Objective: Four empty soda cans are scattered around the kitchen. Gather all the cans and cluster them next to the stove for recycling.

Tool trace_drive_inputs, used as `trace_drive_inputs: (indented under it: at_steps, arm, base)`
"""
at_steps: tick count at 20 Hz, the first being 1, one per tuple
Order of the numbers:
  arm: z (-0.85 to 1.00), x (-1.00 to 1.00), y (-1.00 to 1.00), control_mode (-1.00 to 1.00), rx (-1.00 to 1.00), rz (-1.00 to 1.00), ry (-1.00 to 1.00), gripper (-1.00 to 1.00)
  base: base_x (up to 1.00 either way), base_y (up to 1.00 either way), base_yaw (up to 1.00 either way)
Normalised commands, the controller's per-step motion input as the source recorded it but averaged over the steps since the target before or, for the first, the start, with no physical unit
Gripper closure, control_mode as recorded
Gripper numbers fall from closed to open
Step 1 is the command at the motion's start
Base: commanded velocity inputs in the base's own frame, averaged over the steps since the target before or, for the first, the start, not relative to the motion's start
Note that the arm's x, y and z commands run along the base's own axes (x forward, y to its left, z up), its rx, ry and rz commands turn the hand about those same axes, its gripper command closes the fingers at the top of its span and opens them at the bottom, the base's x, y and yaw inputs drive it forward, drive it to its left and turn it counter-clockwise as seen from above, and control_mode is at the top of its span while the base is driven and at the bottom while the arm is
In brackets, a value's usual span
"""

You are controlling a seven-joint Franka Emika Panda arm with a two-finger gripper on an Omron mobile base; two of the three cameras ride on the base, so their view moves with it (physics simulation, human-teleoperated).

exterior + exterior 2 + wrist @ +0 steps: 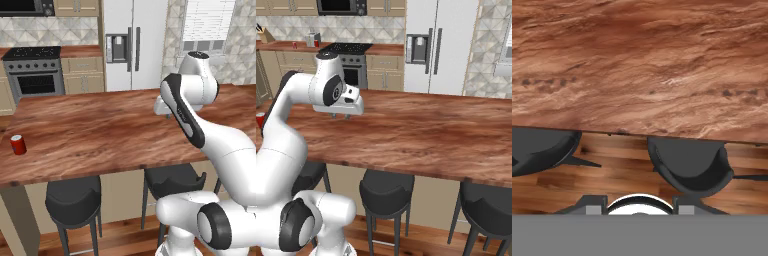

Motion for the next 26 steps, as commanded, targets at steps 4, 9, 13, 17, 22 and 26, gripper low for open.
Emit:
trace_drive_inputs:
  at_steps: [4, 9, 13, 17, 22, 26]
  arm:
    - [0.0, -0.22, 0.01, -1.0, -0.02, 0.0, -0.06, -1.0]
    - [-0.02, -0.29, 0.0, -1.0, -0.01, 0.0, -0.02, -1.0]
    - [-0.04, -0.36, 0.01, -1.0, -0.05, 0.0, -0.09, -1.0]
    - [-0.12, -0.3, 0.12, -1.0, -0.12, 0.0, -0.12, -1.0]
    - [-0.41, -0.08, 0.0, -1.0, -0.01, 0.0, -0.03, -1.0]
    - [-0.27, 0.0, -0.01, -1.0, 0.0, 0.0, 0.0, -1.0]
  base:
    - [0.0, 0.0, 0.0]
    - [0.0, 0.0, 0.0]
    - [0.0, 0.0, 0.0]
    - [0.0, 0.0, 0.0]
    - [0.0, 0.0, 0.0]
    - [0.0, 0.0, 0.0]
